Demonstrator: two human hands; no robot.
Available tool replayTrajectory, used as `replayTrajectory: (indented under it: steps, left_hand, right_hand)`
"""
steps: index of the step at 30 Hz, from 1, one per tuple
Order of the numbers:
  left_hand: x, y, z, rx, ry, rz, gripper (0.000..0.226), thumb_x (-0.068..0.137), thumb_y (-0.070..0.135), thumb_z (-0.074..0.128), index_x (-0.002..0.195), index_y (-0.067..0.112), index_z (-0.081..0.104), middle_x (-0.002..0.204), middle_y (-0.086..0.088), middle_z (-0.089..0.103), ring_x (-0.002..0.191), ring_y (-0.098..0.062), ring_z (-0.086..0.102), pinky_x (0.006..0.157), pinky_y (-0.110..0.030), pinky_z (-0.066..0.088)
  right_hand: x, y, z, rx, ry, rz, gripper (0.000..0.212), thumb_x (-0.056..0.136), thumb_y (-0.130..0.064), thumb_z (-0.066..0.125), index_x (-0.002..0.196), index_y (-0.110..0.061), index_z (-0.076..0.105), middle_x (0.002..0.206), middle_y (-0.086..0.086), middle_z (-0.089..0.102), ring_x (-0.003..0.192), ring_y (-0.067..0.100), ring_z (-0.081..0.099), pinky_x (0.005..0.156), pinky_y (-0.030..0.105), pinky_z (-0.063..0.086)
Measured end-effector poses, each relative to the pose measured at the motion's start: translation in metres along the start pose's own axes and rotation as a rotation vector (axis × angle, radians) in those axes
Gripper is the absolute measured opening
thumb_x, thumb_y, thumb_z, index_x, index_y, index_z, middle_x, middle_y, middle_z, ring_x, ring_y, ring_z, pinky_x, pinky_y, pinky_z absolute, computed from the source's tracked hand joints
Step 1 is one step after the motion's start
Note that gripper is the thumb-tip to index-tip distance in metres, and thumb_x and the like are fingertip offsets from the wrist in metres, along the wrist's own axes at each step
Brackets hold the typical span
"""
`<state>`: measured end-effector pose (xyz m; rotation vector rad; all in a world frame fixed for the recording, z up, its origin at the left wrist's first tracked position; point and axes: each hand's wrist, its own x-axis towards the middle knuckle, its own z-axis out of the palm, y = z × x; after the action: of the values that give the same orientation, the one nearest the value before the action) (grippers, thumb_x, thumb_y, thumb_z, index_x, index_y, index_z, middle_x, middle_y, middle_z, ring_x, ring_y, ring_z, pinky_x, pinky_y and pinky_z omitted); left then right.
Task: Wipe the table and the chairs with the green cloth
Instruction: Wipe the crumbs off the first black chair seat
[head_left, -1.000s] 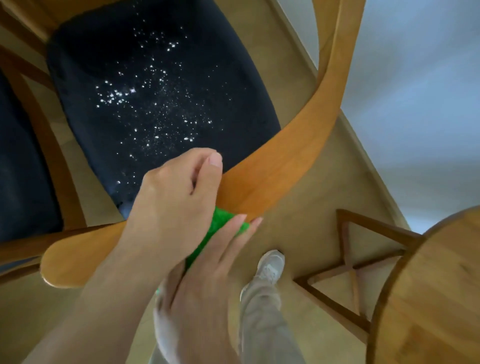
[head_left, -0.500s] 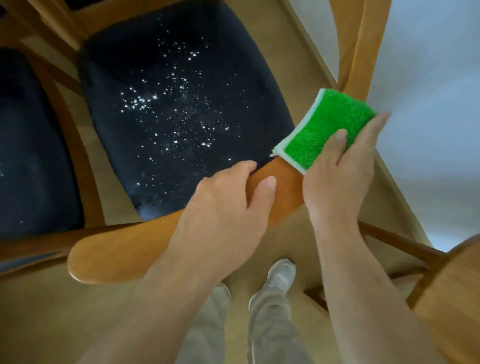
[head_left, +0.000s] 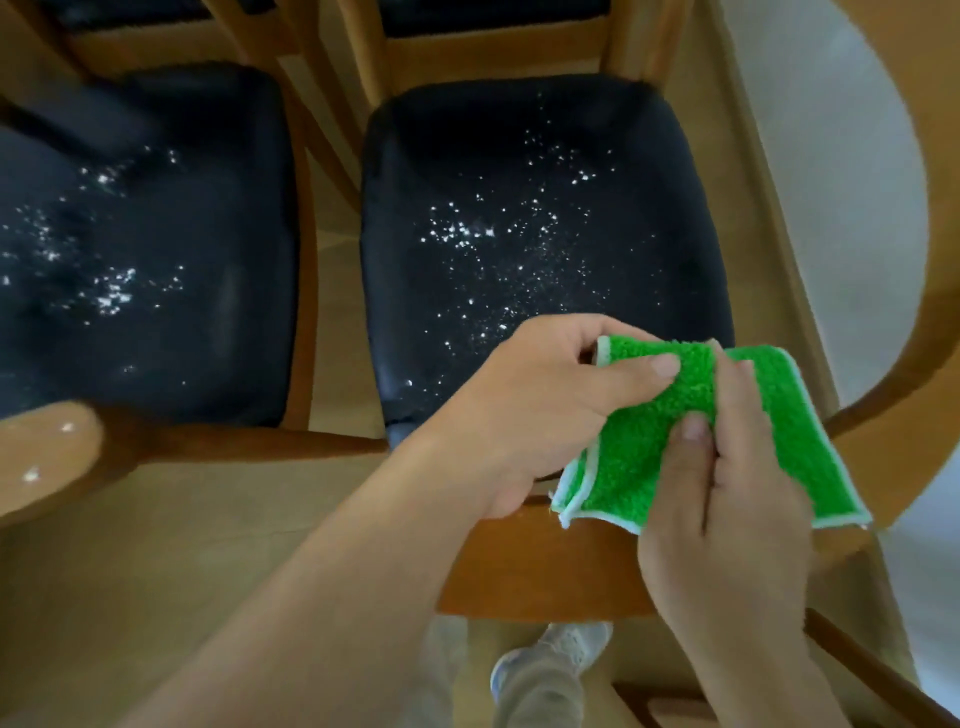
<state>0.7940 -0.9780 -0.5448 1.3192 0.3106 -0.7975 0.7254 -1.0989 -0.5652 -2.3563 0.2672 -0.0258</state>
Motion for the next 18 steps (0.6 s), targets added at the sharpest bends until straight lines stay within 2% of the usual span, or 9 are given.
replayTrajectory:
  steps: [2,3,4,5,6,9,13,16,18]
  left_hand:
    - [0.002,0.006,-0.02,0.028,0.015,0.008,0.014,0.09,0.018,0.067,0.104,0.016,0.068,0.095,-0.003,0.074,0.086,-0.015,0.072,0.076,-0.031,0.059]
    - [0.002,0.008,-0.027,0.051,0.019,0.008,0.015,0.09,0.017,0.068,0.105,0.017,0.067,0.096,-0.003,0.073,0.088,-0.016,0.071,0.079,-0.034,0.059]
    - [0.003,0.009,-0.033,0.078,0.03,0.009,0.016,0.089,0.016,0.068,0.105,0.019,0.066,0.096,-0.002,0.073,0.089,-0.015,0.071,0.082,-0.035,0.059]
    - [0.004,0.009,-0.038,0.114,0.051,0.018,0.016,0.089,0.016,0.069,0.103,0.022,0.066,0.095,0.0,0.073,0.089,-0.014,0.07,0.082,-0.036,0.059]
    - [0.005,0.009,-0.042,0.158,0.079,0.041,0.015,0.088,0.017,0.068,0.101,0.024,0.066,0.094,0.002,0.072,0.088,-0.013,0.069,0.082,-0.036,0.058]
    - [0.014,0.014,-0.047,0.245,0.138,0.101,0.007,0.086,0.023,0.066,0.092,0.027,0.067,0.087,0.006,0.07,0.085,-0.013,0.068,0.08,-0.039,0.058]
    - [0.039,0.022,-0.043,0.229,0.163,0.135,0.002,0.085,0.027,0.063,0.084,0.025,0.064,0.077,0.006,0.066,0.071,-0.011,0.062,0.068,-0.034,0.055]
    - [0.065,0.032,-0.035,0.198,0.188,0.182,0.004,0.088,0.024,0.061,0.086,0.025,0.064,0.074,0.008,0.065,0.066,-0.008,0.058,0.059,-0.025,0.052]
    - [0.084,0.041,-0.028,0.129,0.197,0.186,0.006,0.089,0.022,0.06,0.087,0.026,0.064,0.077,0.006,0.067,0.07,-0.014,0.063,0.061,-0.027,0.056]
  right_hand:
    - [0.017,-0.008,0.01,0.017,-0.133,0.036,0.046,0.102,-0.035,0.023,0.136,-0.014,0.045,0.116,0.018,0.062,0.109,0.045,0.057,0.092,0.065,0.044]
    - [0.023,-0.012,0.015,0.037,-0.185,0.058,0.046,0.102,-0.039,0.023,0.132,-0.016,0.049,0.11,0.012,0.065,0.104,0.037,0.061,0.09,0.056,0.048]
    - [0.028,-0.015,0.018,0.074,-0.221,0.089,0.044,0.1,-0.041,0.027,0.127,-0.019,0.054,0.099,0.002,0.067,0.092,0.024,0.065,0.081,0.043,0.054]
    - [0.033,-0.019,0.022,0.139,-0.248,0.132,0.039,0.099,-0.04,0.03,0.121,-0.024,0.058,0.087,-0.005,0.067,0.078,0.013,0.065,0.067,0.03,0.053]
    - [0.037,-0.021,0.025,0.219,-0.277,0.185,0.033,0.1,-0.036,0.033,0.116,-0.03,0.061,0.081,-0.006,0.067,0.07,0.01,0.064,0.058,0.024,0.049]
    - [0.05,-0.022,0.031,0.402,-0.337,0.29,0.035,0.103,-0.023,0.036,0.104,-0.039,0.067,0.079,-0.003,0.069,0.067,0.011,0.065,0.056,0.023,0.049]
    - [0.074,-0.015,0.038,0.631,-0.242,0.414,0.035,0.101,-0.017,0.042,0.106,-0.034,0.072,0.086,0.008,0.072,0.072,0.012,0.067,0.061,0.023,0.053]
    - [0.104,-0.003,0.042,0.549,-0.142,0.39,0.032,0.103,-0.021,0.043,0.107,-0.034,0.071,0.084,-0.002,0.072,0.075,0.015,0.065,0.065,0.027,0.053]
    - [0.129,0.004,0.038,0.485,-0.059,0.307,0.029,0.101,-0.026,0.044,0.109,-0.034,0.071,0.085,-0.009,0.07,0.081,0.017,0.062,0.069,0.03,0.052]
